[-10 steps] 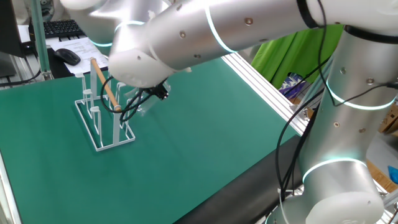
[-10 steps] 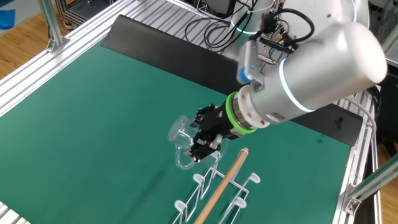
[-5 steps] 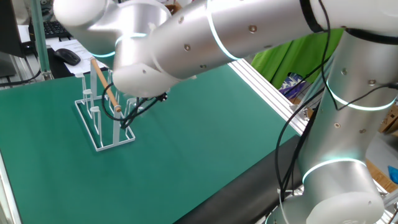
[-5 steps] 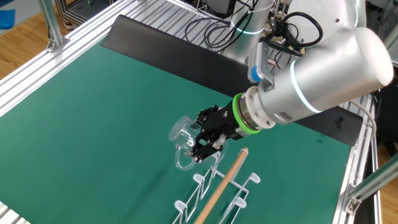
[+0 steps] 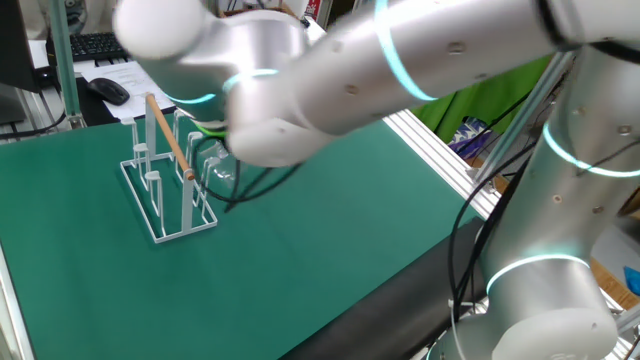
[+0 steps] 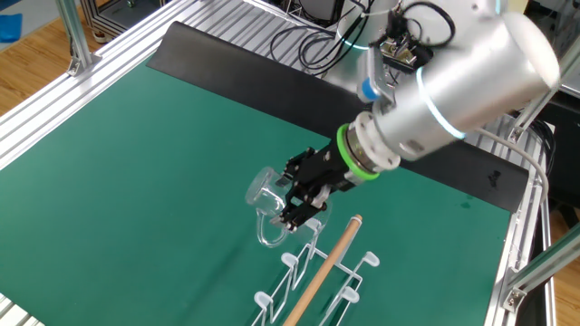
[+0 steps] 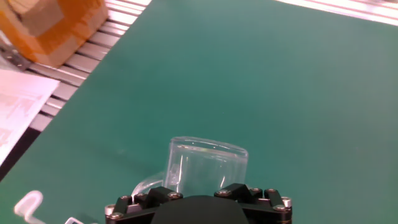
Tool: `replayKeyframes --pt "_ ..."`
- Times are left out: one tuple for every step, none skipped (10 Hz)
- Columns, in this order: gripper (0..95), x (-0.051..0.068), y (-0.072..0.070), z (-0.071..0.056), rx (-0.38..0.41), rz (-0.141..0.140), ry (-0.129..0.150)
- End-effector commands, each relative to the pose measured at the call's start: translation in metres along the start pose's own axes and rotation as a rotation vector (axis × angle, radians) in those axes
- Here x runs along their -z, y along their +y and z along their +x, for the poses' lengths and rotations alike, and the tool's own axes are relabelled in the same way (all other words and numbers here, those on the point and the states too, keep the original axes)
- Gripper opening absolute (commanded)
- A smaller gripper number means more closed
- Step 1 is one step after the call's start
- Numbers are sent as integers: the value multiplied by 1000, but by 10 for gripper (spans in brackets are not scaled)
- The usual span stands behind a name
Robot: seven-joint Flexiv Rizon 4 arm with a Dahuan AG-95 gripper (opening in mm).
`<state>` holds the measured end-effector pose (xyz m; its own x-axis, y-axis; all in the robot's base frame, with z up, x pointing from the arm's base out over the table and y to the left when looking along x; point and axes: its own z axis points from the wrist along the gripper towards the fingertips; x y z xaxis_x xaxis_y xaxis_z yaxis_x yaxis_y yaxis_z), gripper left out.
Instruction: Put the cup on the cup rack
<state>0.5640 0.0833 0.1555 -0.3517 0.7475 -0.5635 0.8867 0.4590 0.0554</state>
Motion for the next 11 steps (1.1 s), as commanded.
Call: replayKeyframes --pt "0 -1 5 5 -8 -40 -30" --pt "0 -1 6 7 -5 -56 -38" --pt "0 0 6 7 2 -65 -41" --pt "0 0 6 8 3 -74 -45" --pt "0 0 6 8 8 -90 -55" --pt "0 0 6 8 16 -90 -65" --pt "0 0 6 8 20 -90 -72" --pt "0 0 6 8 23 -87 -78" --pt "0 1 6 9 29 -88 -89" --pt "0 0 7 10 39 -91 -109" --pt "0 -1 8 11 40 -91 -122"
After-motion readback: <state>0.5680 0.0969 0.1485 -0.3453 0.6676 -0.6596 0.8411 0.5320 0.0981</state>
